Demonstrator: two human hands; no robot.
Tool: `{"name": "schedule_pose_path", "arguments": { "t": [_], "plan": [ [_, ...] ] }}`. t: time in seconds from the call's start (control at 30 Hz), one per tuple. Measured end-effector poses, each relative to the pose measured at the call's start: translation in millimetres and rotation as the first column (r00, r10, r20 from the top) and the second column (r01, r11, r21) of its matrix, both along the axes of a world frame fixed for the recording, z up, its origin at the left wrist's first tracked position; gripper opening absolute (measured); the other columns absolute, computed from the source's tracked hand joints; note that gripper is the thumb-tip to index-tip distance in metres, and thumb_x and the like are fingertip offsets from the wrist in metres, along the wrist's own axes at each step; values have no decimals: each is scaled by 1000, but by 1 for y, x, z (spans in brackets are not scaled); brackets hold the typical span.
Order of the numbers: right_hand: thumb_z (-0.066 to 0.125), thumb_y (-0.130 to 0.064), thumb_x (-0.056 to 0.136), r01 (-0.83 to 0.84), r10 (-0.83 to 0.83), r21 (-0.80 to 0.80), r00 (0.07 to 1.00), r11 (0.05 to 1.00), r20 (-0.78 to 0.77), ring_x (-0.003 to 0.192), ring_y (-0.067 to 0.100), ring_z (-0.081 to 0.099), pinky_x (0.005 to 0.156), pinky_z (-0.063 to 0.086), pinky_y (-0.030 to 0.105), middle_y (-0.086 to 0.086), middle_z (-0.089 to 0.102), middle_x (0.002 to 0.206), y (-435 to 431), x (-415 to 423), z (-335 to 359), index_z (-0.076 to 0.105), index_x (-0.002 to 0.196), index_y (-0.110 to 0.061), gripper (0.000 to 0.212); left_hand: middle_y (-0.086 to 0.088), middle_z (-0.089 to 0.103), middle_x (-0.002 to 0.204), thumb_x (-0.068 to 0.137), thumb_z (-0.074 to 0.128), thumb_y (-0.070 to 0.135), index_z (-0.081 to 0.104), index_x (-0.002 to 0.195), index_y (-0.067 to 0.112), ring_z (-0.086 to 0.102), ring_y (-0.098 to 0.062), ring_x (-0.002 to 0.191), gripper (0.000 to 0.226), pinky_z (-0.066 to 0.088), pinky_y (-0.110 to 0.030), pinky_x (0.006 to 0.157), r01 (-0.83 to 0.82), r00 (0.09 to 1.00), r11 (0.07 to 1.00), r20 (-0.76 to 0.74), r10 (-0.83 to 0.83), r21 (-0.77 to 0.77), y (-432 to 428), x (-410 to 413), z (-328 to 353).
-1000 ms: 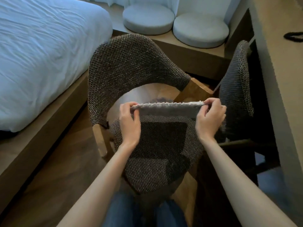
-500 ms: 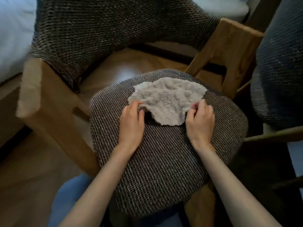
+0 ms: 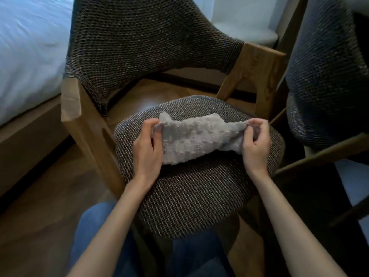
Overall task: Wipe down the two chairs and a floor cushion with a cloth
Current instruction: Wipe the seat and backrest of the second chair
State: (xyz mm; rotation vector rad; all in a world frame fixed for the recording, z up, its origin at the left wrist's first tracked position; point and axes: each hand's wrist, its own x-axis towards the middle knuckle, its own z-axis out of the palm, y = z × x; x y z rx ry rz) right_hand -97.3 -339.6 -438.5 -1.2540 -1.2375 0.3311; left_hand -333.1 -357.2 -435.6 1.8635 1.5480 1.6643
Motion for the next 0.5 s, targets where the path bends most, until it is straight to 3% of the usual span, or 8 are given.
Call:
{"name": "schedule_pose_path", "arguments": {
  "t": [0.13, 0.23, 0.3, 0.37, 0.43, 0.5],
  "plan": [
    [59, -18, 90, -52, 52, -1, 994, 999, 96, 88, -11, 54, 77, 38, 2, -28, 57, 92, -26, 20, 11, 52, 99, -30, 16, 19, 55, 80, 96, 44, 34, 52, 109, 20, 53, 14, 69, 20, 36, -4, 57, 85, 987, 996, -138, -84, -5, -16, -9, 3],
    [67, -20, 86, -59, 67, -53, 985, 997, 158, 87, -15, 54, 73, 36, -1, -36, 57, 92, -30, 23, 13, 54, 101, -29, 22, 10, 59, 66, 95, 49, 37, 48, 112, 27, 53, -3, 51, 20, 39, -18, 46, 24, 969, 997, -245, -42, -77, -24, -14, -2],
    [70, -21, 85, -79, 93, -86, 979, 993, 179, 86, -16, 54, 70, 37, -2, -32, 59, 91, -24, 19, 12, 55, 103, -29, 25, 6, 56, 59, 95, 53, 34, 48, 110, 27, 51, -7, 48, 18, 41, -32, 46, -69, 978, 989, -207, 41, -129, -28, -16, -4],
    [72, -26, 83, -40, 62, -114, 978, 993, 197, 86, -19, 53, 68, 35, -3, -26, 58, 89, -13, 13, 12, 55, 105, -30, 28, 8, 59, 67, 95, 56, 30, 51, 108, 22, 60, -17, 61, 16, 43, -37, 53, -135, 986, 975, -119, 116, -176, -27, -17, 0],
    [73, -31, 82, 19, 8, -149, 983, 989, 184, 85, -20, 52, 67, 34, -4, -24, 56, 91, 3, 9, 15, 55, 104, -30, 29, 8, 59, 77, 96, 55, 29, 54, 105, 17, 62, -25, 76, 15, 34, -33, 59, -229, 971, 960, -104, 215, -163, -20, -16, 10],
    [73, -34, 82, 73, -31, -211, 980, 975, 196, 81, -9, 56, 68, 37, 4, -19, 57, 90, 21, 5, 17, 55, 104, -29, 29, -2, 65, 84, 98, 51, 31, 54, 106, 17, 62, -31, 81, 16, 29, -31, 59, -333, 938, 931, -153, 311, -151, -8, -15, 22]
  ]
}}
